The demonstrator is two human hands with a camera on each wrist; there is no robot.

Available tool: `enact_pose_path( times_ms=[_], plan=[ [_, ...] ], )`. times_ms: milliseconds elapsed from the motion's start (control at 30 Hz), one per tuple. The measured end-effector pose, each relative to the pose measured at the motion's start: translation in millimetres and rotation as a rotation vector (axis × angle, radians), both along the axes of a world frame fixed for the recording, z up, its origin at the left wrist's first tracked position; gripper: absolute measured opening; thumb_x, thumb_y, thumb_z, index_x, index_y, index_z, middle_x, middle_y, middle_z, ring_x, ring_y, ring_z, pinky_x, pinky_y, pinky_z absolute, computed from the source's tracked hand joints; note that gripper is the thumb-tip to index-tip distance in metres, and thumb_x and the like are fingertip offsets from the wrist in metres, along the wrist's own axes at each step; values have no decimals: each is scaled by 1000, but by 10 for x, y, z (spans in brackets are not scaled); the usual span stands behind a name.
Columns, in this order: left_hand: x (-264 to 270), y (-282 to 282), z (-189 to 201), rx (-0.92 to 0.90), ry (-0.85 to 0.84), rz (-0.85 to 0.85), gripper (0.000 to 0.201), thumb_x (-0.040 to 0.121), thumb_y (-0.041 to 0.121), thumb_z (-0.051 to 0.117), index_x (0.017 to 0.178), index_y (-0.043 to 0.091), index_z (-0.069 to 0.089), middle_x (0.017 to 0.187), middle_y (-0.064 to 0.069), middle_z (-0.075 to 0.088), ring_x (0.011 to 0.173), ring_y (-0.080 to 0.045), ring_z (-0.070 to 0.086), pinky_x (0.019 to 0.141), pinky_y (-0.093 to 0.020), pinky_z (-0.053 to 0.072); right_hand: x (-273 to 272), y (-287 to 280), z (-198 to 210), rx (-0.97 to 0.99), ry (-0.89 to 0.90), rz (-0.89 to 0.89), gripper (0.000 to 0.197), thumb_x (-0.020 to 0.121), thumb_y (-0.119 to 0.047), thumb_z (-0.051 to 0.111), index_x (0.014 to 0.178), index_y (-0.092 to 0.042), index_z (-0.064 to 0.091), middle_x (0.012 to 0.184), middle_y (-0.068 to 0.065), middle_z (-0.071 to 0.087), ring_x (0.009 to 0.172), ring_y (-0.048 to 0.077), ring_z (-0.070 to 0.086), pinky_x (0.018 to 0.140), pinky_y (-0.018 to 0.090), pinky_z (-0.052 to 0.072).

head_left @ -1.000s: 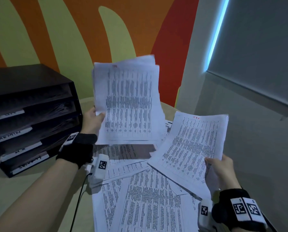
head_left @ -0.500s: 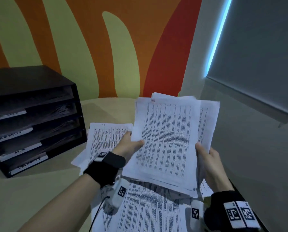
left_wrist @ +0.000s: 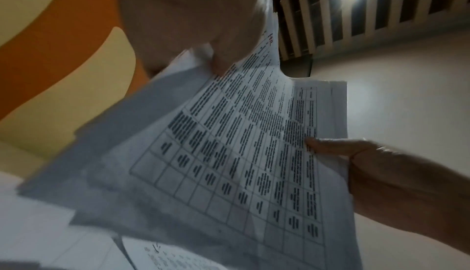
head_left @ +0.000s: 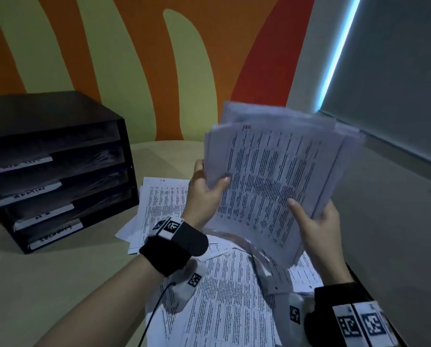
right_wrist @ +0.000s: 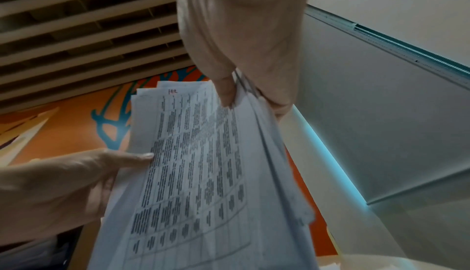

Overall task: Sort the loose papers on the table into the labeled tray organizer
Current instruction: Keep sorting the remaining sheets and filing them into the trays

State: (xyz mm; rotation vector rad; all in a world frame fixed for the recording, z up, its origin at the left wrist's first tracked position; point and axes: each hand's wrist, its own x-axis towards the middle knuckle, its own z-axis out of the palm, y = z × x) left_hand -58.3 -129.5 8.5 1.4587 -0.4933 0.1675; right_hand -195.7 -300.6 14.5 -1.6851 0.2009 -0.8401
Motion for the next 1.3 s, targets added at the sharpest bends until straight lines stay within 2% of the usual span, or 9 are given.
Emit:
enact_pose_path(
  times_ms=[167,333,500,700,867,1000,1100,1167,1300],
  plan=[
    [-17,23,-195,62,117,-147,42,86,15,72,120,10,47,111,-3,68,97,-10,68,82,-26,55,54,-79,-219,184,175,1,29,82,-5,72,109,-12,66,103,2,73,97,20,69,87,38,53],
    [42,-25,-338,288,219,-156,54,92,27,64,137,14,37,127,-8,54,117,-20,55,95,-34,47,-13,-295,-197,248,156,-151,16,87,3,64,98,-9,66,90,3,70,77,13,68,77,31,48],
    [189,-135,-482,510,486,-145,74,91,21,66,146,11,18,139,-14,41,112,-27,48,62,-15,50,-357,-775,-91,341,113,-323,24,85,2,65,107,-7,64,104,17,68,76,19,64,76,32,48],
    [177,-513,-691,414,630,-221,81,89,4,66,148,6,9,140,-29,39,105,-31,51,47,-11,49,-805,-1184,-208,542,411,-407,37,87,6,62,123,8,56,59,4,67,48,19,63,52,30,42],
    [269,-852,-839,260,827,-113,55,88,-2,63,130,8,29,133,-17,40,87,-24,55,61,-28,54,-887,-1148,-417,585,621,-345,33,91,14,52,124,14,49,85,16,57,63,25,49,24,19,36],
    [300,-958,-952,508,725,-96,82,66,10,81,132,-3,34,123,-19,49,104,-33,59,88,-35,52,-786,-1186,-610,604,663,-299,38,89,14,54,127,15,49,81,18,57,67,27,55,37,29,49],
    [240,-1006,-1004,604,595,-109,29,74,9,76,81,7,48,74,-6,44,75,-21,49,60,-28,38,-737,-1169,-628,595,651,-267,38,89,16,52,127,13,49,81,17,58,68,28,56,33,24,47],
    [204,-1018,-1012,624,476,-99,43,81,5,69,61,15,32,62,-2,29,63,-17,35,60,-28,22,-706,-1138,-601,592,634,-248,36,88,17,53,123,11,52,81,16,59,69,28,56,38,24,49],
    [158,-914,-847,501,282,60,47,86,-1,54,58,20,23,60,1,23,60,-18,23,60,-30,17,-632,-1199,-643,551,598,-264,40,84,14,61,124,11,56,88,16,65,78,30,63,83,44,51]
  ],
)
